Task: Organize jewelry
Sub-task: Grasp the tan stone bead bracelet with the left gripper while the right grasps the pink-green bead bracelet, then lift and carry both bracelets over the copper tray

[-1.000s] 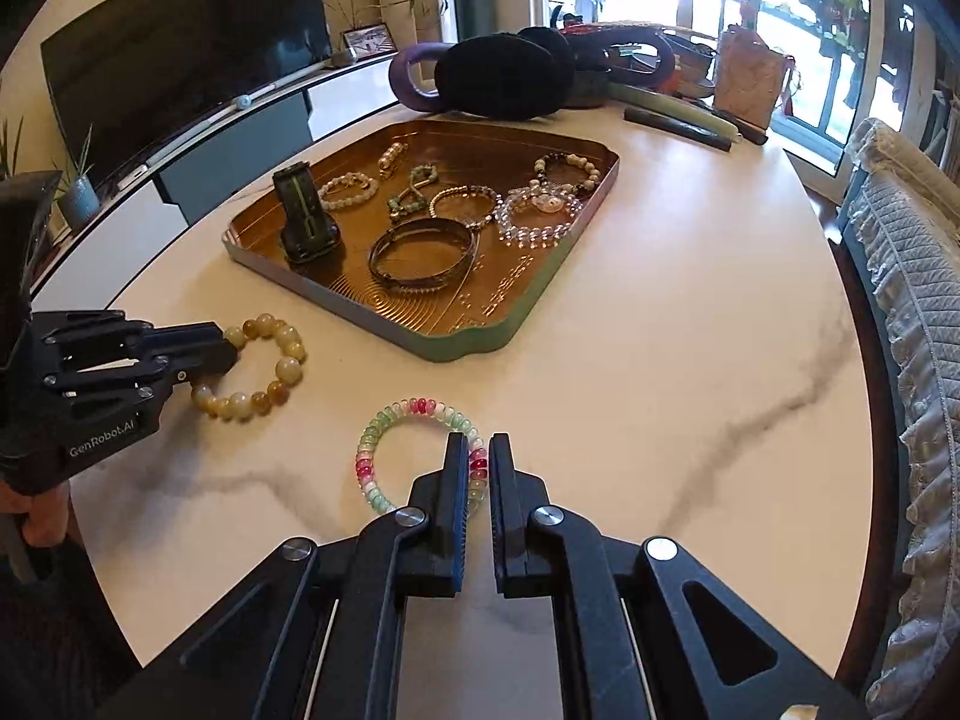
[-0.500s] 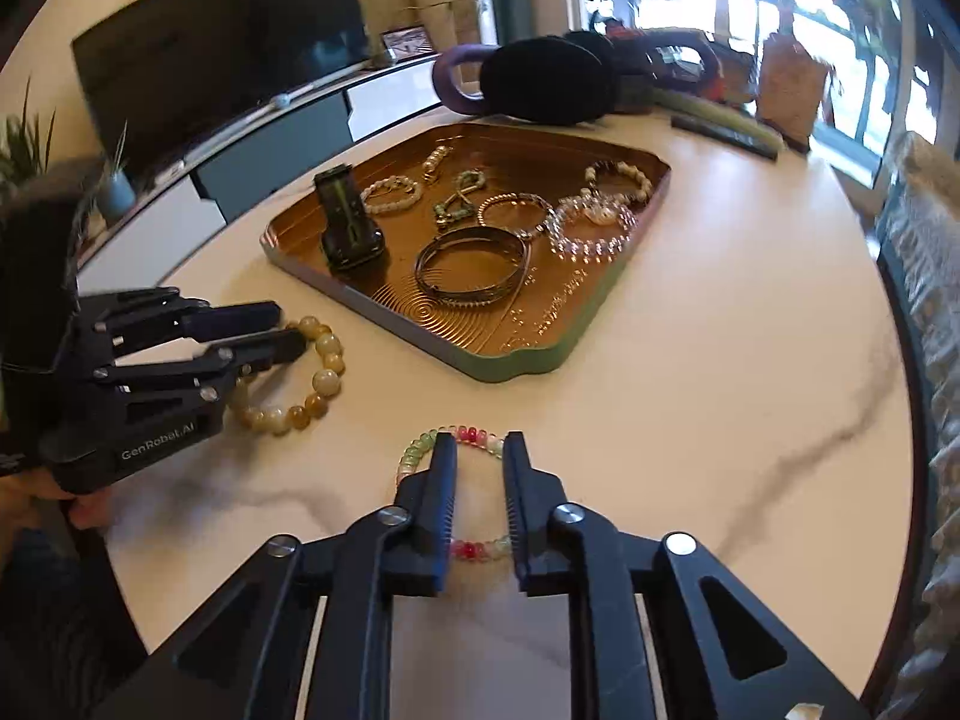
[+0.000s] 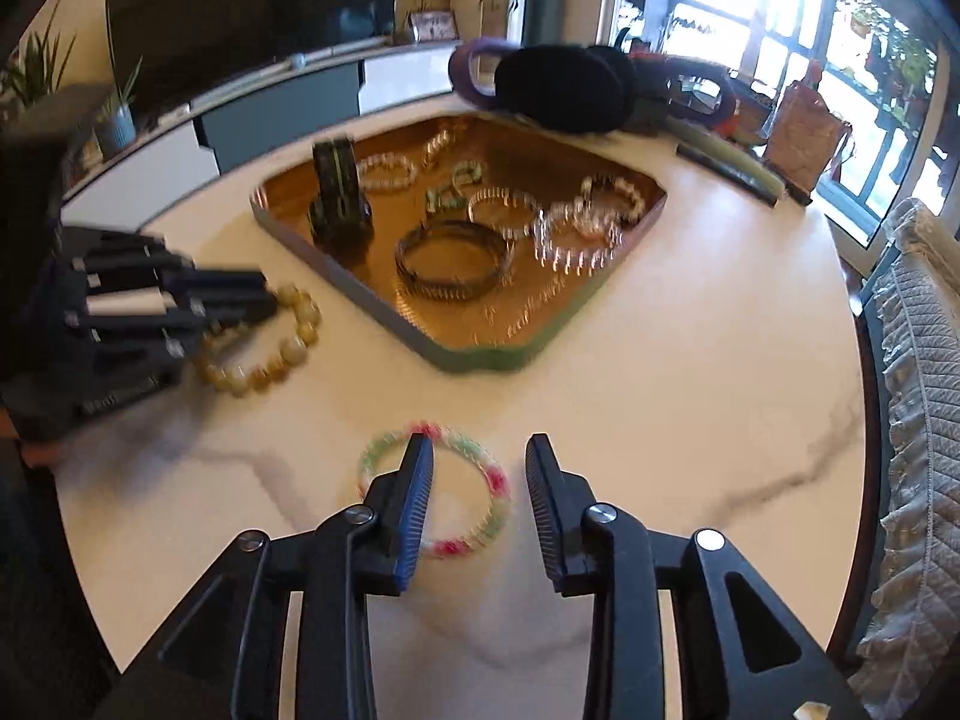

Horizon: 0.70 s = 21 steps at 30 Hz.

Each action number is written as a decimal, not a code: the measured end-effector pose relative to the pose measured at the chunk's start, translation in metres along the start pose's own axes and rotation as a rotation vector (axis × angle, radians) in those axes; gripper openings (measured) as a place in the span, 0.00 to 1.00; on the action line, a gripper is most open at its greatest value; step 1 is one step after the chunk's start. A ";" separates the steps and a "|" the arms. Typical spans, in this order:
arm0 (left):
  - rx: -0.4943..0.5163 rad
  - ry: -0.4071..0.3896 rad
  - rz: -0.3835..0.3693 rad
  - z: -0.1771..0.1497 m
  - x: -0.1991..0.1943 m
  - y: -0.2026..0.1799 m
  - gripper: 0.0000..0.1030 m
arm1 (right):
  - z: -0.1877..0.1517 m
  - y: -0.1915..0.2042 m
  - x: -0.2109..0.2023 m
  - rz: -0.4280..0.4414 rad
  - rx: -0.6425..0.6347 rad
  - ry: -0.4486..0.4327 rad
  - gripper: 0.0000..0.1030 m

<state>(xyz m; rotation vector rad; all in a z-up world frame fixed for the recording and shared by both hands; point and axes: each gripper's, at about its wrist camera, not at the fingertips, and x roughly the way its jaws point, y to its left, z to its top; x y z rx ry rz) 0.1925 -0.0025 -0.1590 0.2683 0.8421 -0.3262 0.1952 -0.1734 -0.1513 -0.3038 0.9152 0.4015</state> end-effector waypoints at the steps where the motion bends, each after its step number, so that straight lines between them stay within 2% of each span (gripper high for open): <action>1: -0.002 0.000 -0.001 0.000 0.000 0.000 0.13 | -0.002 0.000 -0.001 0.001 -0.003 -0.020 0.30; 4: -0.025 0.001 -0.014 0.000 0.001 0.001 0.13 | -0.003 0.001 0.000 -0.003 -0.008 -0.028 0.28; 6: -0.049 0.004 -0.030 0.000 0.001 0.003 0.13 | -0.003 0.003 0.000 0.043 -0.007 -0.031 0.09; 11: -0.088 0.025 -0.077 -0.001 -0.002 0.000 0.13 | 0.000 0.003 0.002 0.042 0.036 -0.020 0.05; 13: -0.093 0.021 -0.080 -0.002 -0.006 -0.003 0.13 | 0.002 0.003 0.001 0.007 0.070 -0.031 0.05; 14: -0.101 0.010 -0.083 -0.002 -0.010 -0.004 0.13 | 0.003 0.002 0.000 0.017 0.092 -0.038 0.05; 17: -0.111 -0.046 -0.091 0.003 -0.026 -0.006 0.13 | 0.007 0.003 -0.008 -0.034 0.145 -0.066 0.05; 21: -0.127 -0.097 -0.083 0.007 -0.047 -0.007 0.13 | 0.013 -0.002 -0.027 -0.040 0.227 -0.115 0.05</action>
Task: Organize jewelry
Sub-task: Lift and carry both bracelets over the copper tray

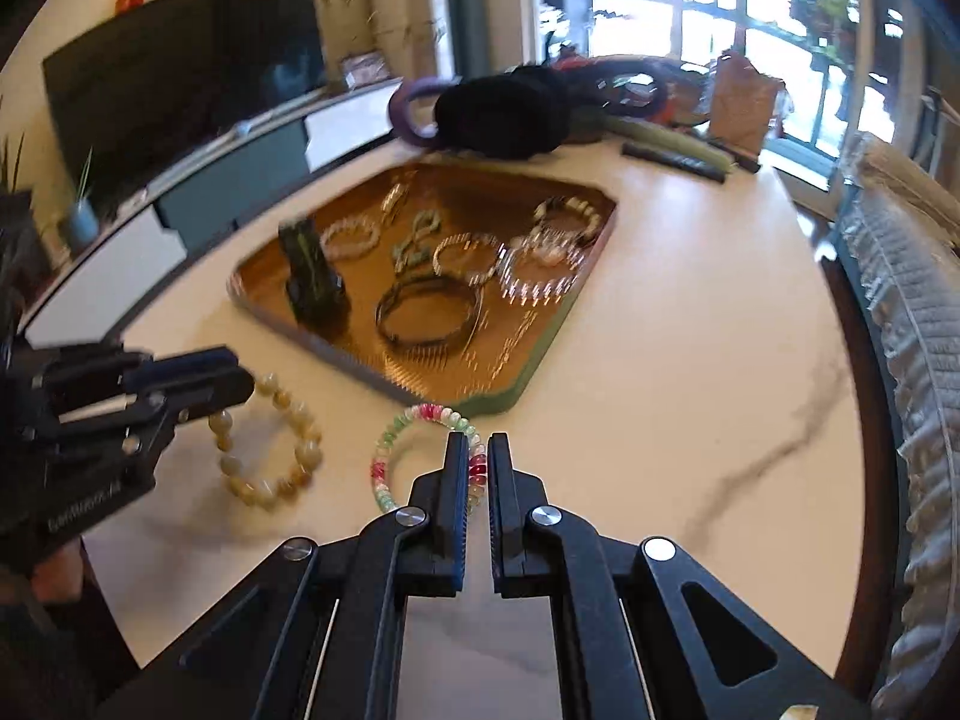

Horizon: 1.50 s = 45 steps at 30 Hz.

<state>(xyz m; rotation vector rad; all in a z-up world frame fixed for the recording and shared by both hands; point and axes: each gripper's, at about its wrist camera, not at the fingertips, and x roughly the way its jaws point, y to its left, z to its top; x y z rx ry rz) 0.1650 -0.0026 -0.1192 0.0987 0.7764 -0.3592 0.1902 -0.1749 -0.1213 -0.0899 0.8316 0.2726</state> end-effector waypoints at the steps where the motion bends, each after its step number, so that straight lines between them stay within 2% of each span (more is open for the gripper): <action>1: 0.000 -0.005 0.006 0.001 -0.003 0.000 0.13 | 0.001 0.001 -0.008 0.000 0.004 -0.018 0.05; 5: 0.005 -0.036 0.017 0.006 -0.028 -0.003 0.13 | 0.004 0.004 -0.038 -0.020 0.022 -0.087 0.05; 10: 0.026 -0.142 0.006 0.017 -0.077 -0.010 0.13 | 0.007 0.010 -0.076 -0.006 0.027 -0.165 0.05; 13: 0.007 -0.229 -0.045 0.034 -0.113 -0.004 0.13 | 0.017 0.016 -0.104 0.007 0.005 -0.229 0.05; 20: -0.029 -0.435 -0.092 0.083 -0.189 0.010 0.13 | 0.058 0.031 -0.171 0.019 -0.031 -0.409 0.05; 26: -0.053 -0.528 -0.108 0.120 -0.204 0.021 0.13 | 0.097 0.050 -0.189 0.028 -0.075 -0.494 0.05; 31: -0.055 -0.505 -0.119 0.139 -0.169 0.029 0.13 | 0.125 0.054 -0.168 0.032 -0.073 -0.510 0.05; 34: -0.035 -0.459 -0.113 0.150 -0.128 0.031 0.13 | 0.141 0.050 -0.138 0.033 -0.072 -0.482 0.05; 38: -0.055 -0.347 -0.101 0.165 -0.052 0.045 0.13 | 0.158 0.037 -0.077 0.040 -0.047 -0.397 0.05; 42: -0.124 -0.177 -0.092 0.172 0.040 0.070 0.13 | 0.169 0.016 -0.001 0.063 0.001 -0.276 0.05; 45: -0.128 -0.069 -0.071 0.174 0.089 0.075 0.13 | 0.168 0.002 0.058 0.077 0.036 -0.178 0.05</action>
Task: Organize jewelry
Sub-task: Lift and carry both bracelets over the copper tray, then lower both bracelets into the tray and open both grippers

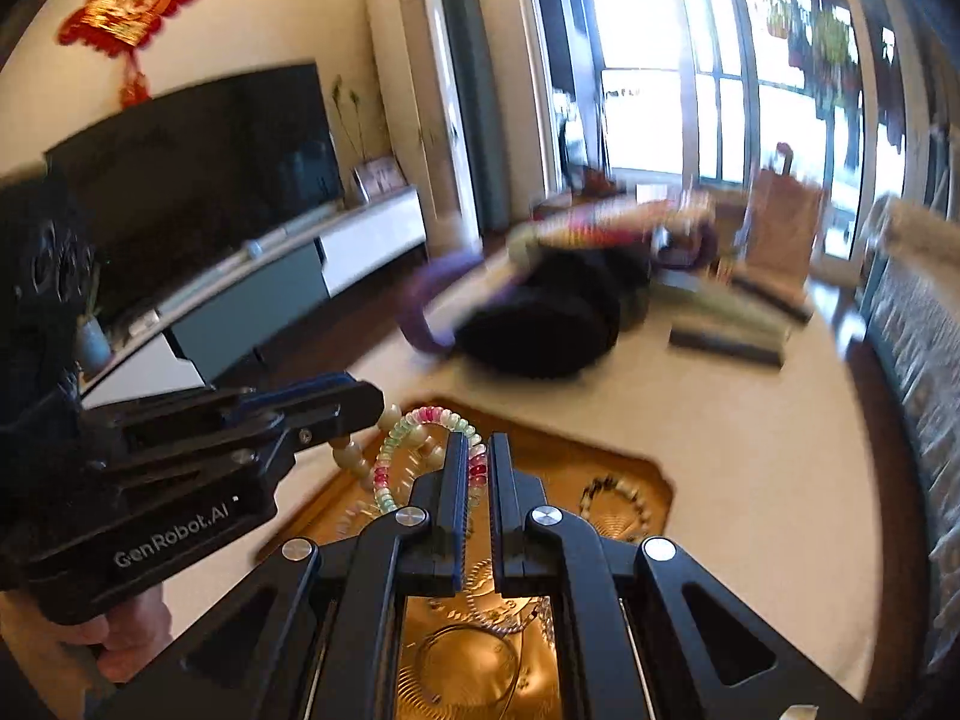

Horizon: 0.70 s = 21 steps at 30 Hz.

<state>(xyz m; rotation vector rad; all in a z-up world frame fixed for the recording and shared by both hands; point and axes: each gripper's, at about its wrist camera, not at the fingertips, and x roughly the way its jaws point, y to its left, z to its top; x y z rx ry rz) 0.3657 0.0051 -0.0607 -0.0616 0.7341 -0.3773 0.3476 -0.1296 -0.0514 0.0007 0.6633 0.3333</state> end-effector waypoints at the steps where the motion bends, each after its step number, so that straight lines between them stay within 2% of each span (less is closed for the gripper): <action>1: -0.001 0.043 0.010 -0.001 0.015 0.003 0.13 | -0.004 -0.005 0.014 -0.004 0.010 0.028 0.05; 5: -0.046 0.159 0.041 -0.015 0.060 0.020 0.13 | -0.020 -0.023 0.061 -0.019 0.065 0.125 0.05; 10: -0.062 0.159 0.041 -0.013 0.059 0.019 0.15 | -0.032 -0.020 0.072 -0.025 0.053 0.148 0.06; 11: -0.060 0.158 0.046 -0.011 0.053 0.015 0.20 | -0.030 -0.020 0.069 -0.018 0.065 0.144 0.09; 12: -0.057 0.151 0.060 -0.010 0.044 0.011 0.35 | -0.029 -0.020 0.065 -0.009 0.079 0.145 0.18; 13: -0.050 0.131 0.073 -0.009 0.032 0.007 0.45 | -0.027 -0.019 0.059 -0.006 0.088 0.141 0.25; 14: -0.041 0.101 0.084 -0.007 0.017 0.004 0.64 | -0.025 -0.016 0.052 -0.007 0.091 0.129 0.42; 15: -0.031 0.068 0.097 -0.004 -0.001 -0.002 0.72 | -0.023 -0.013 0.041 -0.018 0.093 0.112 0.52; 17: -0.017 0.012 0.101 -0.002 -0.035 -0.014 0.74 | -0.018 -0.008 0.019 -0.039 0.107 0.085 0.53; 21: -0.003 -0.120 0.089 -0.015 -0.129 -0.045 0.85 | -0.011 0.015 -0.045 -0.061 0.111 0.029 0.53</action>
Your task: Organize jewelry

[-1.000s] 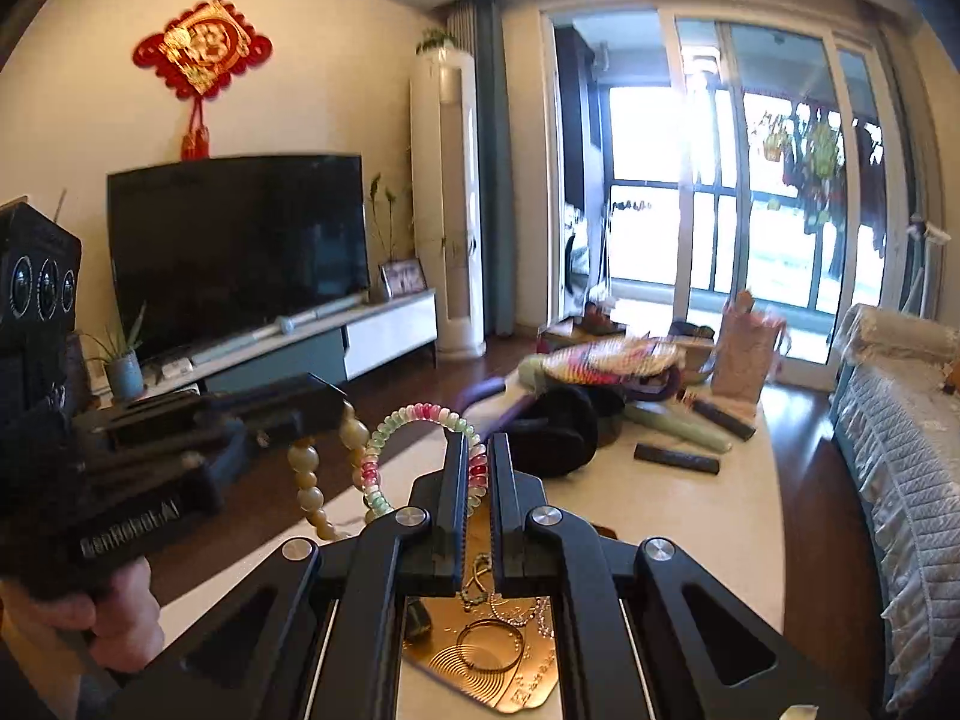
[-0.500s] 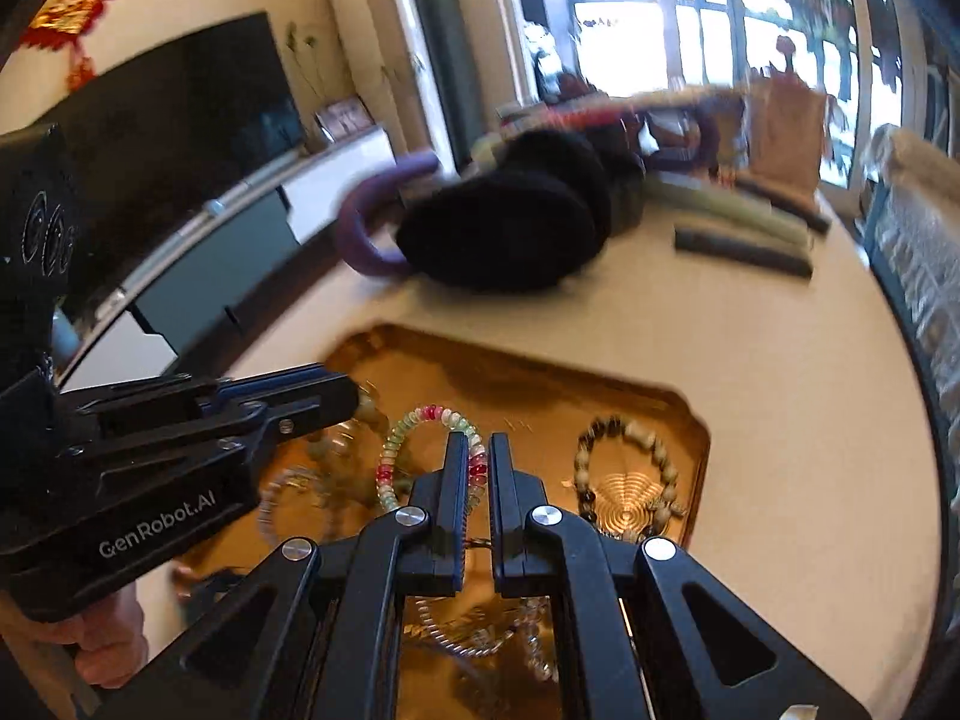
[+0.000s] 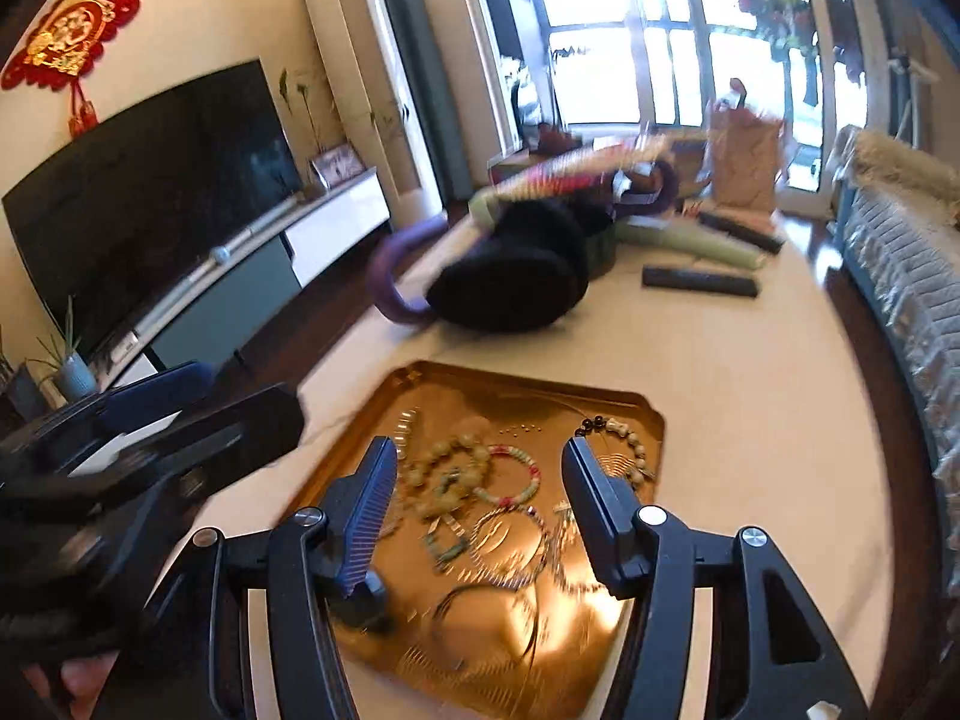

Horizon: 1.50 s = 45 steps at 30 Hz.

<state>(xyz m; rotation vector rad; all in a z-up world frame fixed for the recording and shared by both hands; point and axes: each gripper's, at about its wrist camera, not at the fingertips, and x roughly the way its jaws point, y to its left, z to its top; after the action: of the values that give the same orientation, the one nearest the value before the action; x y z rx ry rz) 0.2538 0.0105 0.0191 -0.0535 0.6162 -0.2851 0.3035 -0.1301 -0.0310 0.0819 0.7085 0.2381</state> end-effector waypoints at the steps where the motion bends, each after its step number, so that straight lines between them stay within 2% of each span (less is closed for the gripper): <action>1: 0.009 -0.022 0.002 0.000 -0.015 -0.005 0.87 | -0.001 0.009 -0.016 -0.013 -0.022 -0.004 0.53; 4: 0.066 -0.105 0.032 -0.014 -0.077 -0.024 0.92 | -0.015 0.038 -0.079 -0.064 -0.075 -0.056 0.55; 6: 0.061 -0.134 0.057 -0.029 -0.113 -0.036 0.96 | -0.028 0.047 -0.114 -0.050 -0.061 -0.096 0.67; 7: 0.045 -0.126 0.074 -0.033 -0.121 -0.036 0.97 | -0.035 0.051 -0.131 -0.036 -0.046 -0.108 0.68; 8: -0.012 -0.094 0.104 -0.041 -0.134 -0.037 1.00 | -0.040 0.054 -0.142 -0.038 -0.041 -0.110 0.70; 10: -0.069 -0.046 0.125 -0.055 -0.150 -0.038 1.00 | -0.054 0.064 -0.165 -0.084 -0.041 -0.108 0.71; 12: -0.053 -0.033 0.138 -0.069 -0.164 -0.045 1.00 | -0.069 0.069 -0.179 -0.115 -0.048 -0.085 0.71; 14: -0.059 0.005 0.135 -0.089 -0.177 -0.053 1.00 | -0.088 0.069 -0.189 -0.084 -0.019 -0.049 0.73; 16: -0.061 0.055 0.185 -0.106 -0.184 -0.061 1.00 | -0.108 0.067 -0.195 -0.055 0.009 0.005 0.73; 19: -0.013 0.103 0.251 -0.124 -0.189 -0.075 1.00 | -0.132 0.062 -0.200 -0.072 0.003 0.021 0.73; 23: -0.021 0.135 0.232 -0.139 -0.188 -0.078 1.00 | -0.152 0.059 -0.201 -0.076 0.006 0.045 0.74; 26: -0.022 0.130 0.216 -0.143 -0.188 -0.077 1.00 | -0.154 0.060 -0.201 -0.100 -0.013 0.048 0.74; 33: -0.026 0.101 0.235 -0.144 -0.188 -0.076 1.00 | -0.155 0.062 -0.206 -0.137 -0.016 0.011 0.74; 45: -0.019 0.110 0.245 -0.142 -0.180 -0.071 1.00 | -0.158 0.059 -0.197 -0.125 -0.008 0.012 0.74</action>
<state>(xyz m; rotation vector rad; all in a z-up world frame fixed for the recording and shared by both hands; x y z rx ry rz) 0.0145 -0.0027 0.0138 0.0200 0.7275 -0.0447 0.0445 -0.1221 -0.0169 0.0285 0.7215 0.1216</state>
